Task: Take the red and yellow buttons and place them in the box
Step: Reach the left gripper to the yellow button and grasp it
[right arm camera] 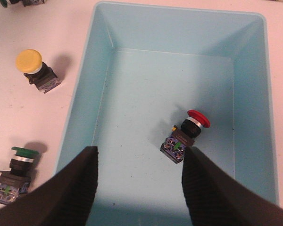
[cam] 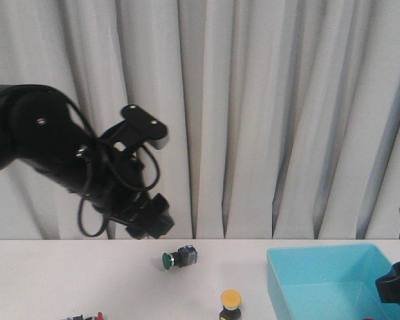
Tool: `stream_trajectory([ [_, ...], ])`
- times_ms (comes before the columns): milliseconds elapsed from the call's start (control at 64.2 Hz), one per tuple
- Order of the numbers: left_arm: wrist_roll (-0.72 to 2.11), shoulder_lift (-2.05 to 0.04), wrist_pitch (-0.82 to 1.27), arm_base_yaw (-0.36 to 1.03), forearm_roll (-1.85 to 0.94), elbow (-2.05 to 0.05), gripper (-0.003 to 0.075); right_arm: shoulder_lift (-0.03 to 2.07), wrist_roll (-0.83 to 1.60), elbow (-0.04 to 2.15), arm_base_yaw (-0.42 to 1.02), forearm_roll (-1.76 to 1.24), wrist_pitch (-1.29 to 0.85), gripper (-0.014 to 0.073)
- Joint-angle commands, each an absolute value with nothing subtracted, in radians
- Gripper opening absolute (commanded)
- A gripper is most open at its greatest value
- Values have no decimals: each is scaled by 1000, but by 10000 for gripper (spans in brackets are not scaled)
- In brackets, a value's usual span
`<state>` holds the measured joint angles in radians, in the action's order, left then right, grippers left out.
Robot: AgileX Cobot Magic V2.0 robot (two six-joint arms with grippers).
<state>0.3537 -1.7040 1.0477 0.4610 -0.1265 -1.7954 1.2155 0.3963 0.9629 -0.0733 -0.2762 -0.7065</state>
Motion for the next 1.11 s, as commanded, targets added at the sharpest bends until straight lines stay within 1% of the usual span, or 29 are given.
stream_trajectory([
  [0,294,-1592,953,444,-133,-1719,554,1180,398,986,-76,-292,-672,393],
  [78,282,-1519,866,439,-132,-1586,554,1180,398,986,-76,-292,-673,393],
  [187,261,-1418,694,439,-133,-1371,554,1180,398,986,-76,-294,-676,393],
  [312,261,-1344,511,439,-137,-1164,554,1180,398,986,-76,-294,-689,393],
  [436,266,-1346,429,439,-137,-1068,554,1180,398,986,-76,-294,-691,393],
  [623,290,-1453,392,464,-136,-1111,554,1180,398,986,-76,-294,-698,393],
  [841,348,-1648,375,557,-136,-1286,554,1180,398,986,-76,-294,-703,393],
  [1091,342,-1872,520,567,-176,-1564,554,1180,398,986,-76,-294,-703,393],
])
